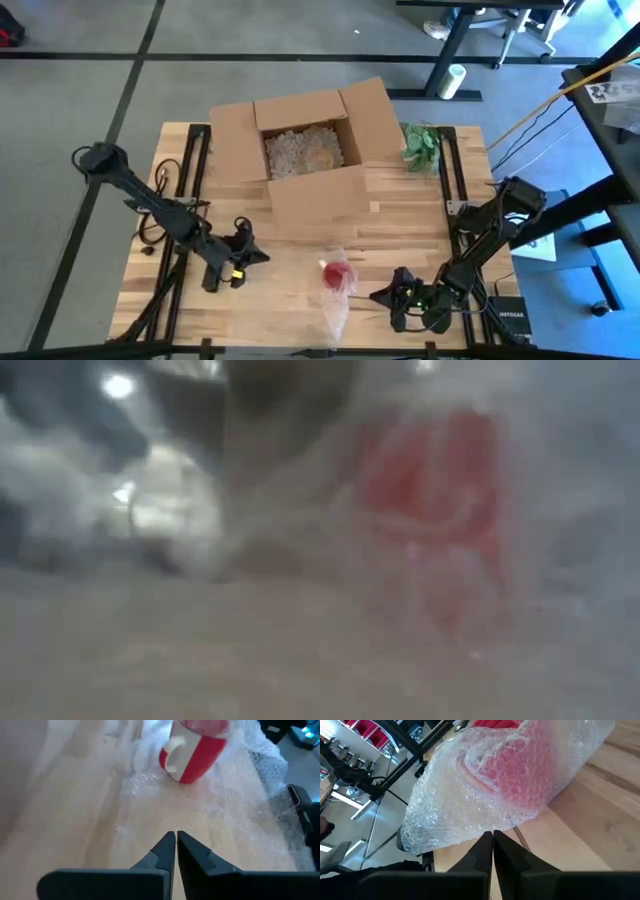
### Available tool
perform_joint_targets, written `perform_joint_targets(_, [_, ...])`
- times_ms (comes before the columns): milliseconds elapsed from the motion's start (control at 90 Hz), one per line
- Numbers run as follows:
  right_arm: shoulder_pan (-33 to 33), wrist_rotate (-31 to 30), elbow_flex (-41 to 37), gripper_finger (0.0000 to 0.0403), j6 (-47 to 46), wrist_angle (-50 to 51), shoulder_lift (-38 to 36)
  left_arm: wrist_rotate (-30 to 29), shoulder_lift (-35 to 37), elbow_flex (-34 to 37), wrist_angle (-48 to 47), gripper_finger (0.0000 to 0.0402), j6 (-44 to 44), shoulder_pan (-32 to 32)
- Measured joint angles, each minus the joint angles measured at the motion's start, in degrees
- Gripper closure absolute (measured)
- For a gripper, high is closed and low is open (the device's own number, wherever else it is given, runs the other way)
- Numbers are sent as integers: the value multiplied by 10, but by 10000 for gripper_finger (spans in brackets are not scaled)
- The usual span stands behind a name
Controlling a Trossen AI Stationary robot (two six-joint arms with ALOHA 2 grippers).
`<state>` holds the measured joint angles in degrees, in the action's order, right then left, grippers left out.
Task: Wrap mug
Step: Wrap the red mug with bubble wrap
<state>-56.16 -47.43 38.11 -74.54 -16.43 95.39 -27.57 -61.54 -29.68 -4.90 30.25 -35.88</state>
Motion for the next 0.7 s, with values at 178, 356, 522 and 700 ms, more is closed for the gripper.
perform_joint_targets(178, [0, 0, 0, 403, 0, -1, 0, -50, 112, 11, -171, 401, 50, -28])
perform_joint_targets(356, [0, 0, 0, 403, 0, -5, 0, -70, 197, 73, -214, 396, 161, -50])
perform_joint_targets(522, [0, -2, 0, 403, -2, -14, 0, -26, 223, 120, -209, 368, 230, -50])
perform_joint_targets(700, [0, -10, 0, 403, -3, -30, 0, -19, 206, 151, -178, 329, 225, -53])
